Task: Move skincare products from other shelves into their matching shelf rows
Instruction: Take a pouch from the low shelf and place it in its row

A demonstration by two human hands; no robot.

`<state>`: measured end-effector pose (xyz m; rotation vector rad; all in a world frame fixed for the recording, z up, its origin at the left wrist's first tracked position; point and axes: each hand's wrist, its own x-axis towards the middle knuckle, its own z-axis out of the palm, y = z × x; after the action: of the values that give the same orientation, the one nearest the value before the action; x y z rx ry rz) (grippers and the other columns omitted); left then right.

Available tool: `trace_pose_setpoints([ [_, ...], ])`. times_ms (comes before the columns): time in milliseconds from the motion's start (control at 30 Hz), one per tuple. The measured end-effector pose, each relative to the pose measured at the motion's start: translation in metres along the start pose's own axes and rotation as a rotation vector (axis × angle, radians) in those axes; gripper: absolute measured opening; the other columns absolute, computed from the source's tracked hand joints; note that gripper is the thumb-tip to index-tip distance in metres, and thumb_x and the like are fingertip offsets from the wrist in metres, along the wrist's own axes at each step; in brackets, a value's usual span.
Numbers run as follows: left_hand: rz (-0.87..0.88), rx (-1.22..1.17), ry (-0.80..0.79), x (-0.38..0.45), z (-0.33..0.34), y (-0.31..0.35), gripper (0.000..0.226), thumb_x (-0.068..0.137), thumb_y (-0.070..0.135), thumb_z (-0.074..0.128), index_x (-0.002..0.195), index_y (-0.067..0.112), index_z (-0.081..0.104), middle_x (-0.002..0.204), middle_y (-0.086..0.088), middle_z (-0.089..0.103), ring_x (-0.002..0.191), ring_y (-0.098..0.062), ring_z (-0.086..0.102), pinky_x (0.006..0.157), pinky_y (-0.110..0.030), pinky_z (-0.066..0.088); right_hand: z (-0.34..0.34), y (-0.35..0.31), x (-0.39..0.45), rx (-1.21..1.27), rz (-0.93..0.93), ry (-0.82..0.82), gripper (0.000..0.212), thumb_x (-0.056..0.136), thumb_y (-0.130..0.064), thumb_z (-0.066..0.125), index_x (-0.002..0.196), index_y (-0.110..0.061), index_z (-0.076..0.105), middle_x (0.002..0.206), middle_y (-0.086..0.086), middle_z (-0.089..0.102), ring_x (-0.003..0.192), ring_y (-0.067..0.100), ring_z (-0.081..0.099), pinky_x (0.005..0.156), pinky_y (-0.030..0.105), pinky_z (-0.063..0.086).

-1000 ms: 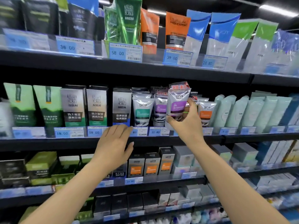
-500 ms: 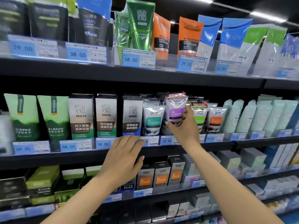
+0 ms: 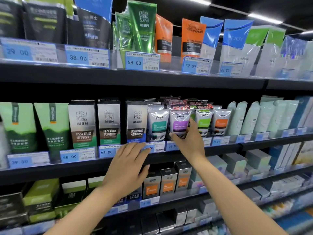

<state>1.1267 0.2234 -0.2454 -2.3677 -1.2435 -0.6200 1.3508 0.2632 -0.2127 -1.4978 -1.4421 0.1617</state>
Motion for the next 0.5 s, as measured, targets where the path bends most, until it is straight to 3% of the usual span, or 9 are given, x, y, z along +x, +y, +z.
trace_pose_setpoints([
  [67,-0.007,0.006,-0.001,-0.001,-0.001,0.001,0.051,0.086,0.045,0.038,0.127,0.019,0.055,0.128,0.000,0.056,0.120,-0.018,0.041,0.106,-0.034,0.022,-0.001,0.003,0.001,0.006,-0.001,-0.006,0.054,0.076,-0.039,0.074,0.117,-0.035,0.039,0.111,-0.010,0.060,0.100,0.009,0.058,0.072,0.011,0.042],
  [133,-0.018,0.006,0.000,-0.002,-0.004,0.004,0.052,0.086,0.045,0.038,0.128,0.019,0.054,0.129,-0.001,0.055,0.121,-0.020,0.044,0.108,-0.034,0.028,-0.006,0.005,-0.001,0.002,-0.004,-0.021,0.049,0.076,-0.045,0.071,0.113,-0.038,0.039,0.113,-0.010,0.058,0.106,0.012,0.056,0.082,0.026,0.050],
  [200,-0.022,-0.020,0.015,-0.004,-0.010,0.009,0.052,0.086,0.044,0.041,0.128,0.016,0.055,0.128,-0.003,0.056,0.119,-0.024,0.050,0.104,-0.039,0.038,-0.015,0.007,-0.008,-0.021,-0.057,-0.042,0.050,0.079,-0.052,0.065,0.121,-0.035,0.044,0.120,-0.009,0.056,0.112,0.015,0.053,0.090,0.037,0.051],
  [267,-0.030,-0.037,0.044,-0.010,-0.020,0.016,0.050,0.085,0.041,0.045,0.126,0.014,0.058,0.124,-0.005,0.059,0.115,-0.026,0.054,0.099,-0.039,0.043,-0.029,0.007,-0.022,-0.046,-0.123,-0.096,0.053,0.084,-0.047,0.062,0.131,-0.030,0.044,0.131,-0.005,0.049,0.122,0.016,0.047,0.101,0.032,0.042],
  [333,-0.031,-0.014,0.059,-0.020,-0.030,0.024,0.049,0.085,0.040,0.047,0.125,0.012,0.059,0.123,-0.005,0.059,0.112,-0.025,0.055,0.099,-0.038,0.042,-0.044,0.008,-0.038,-0.099,-0.204,-0.152,0.055,0.087,-0.038,0.063,0.135,-0.022,0.043,0.133,-0.003,0.047,0.126,0.014,0.040,0.102,0.022,0.030],
  [500,-0.104,0.023,0.023,-0.064,-0.046,0.045,0.051,0.089,0.040,0.049,0.128,0.009,0.057,0.126,-0.007,0.058,0.115,-0.025,0.054,0.103,-0.042,0.039,-0.063,0.027,-0.085,-0.231,-0.577,-0.298,0.049,0.085,-0.037,0.061,0.125,-0.011,0.057,0.123,0.004,0.059,0.119,0.016,0.044,0.104,0.029,0.036],
])
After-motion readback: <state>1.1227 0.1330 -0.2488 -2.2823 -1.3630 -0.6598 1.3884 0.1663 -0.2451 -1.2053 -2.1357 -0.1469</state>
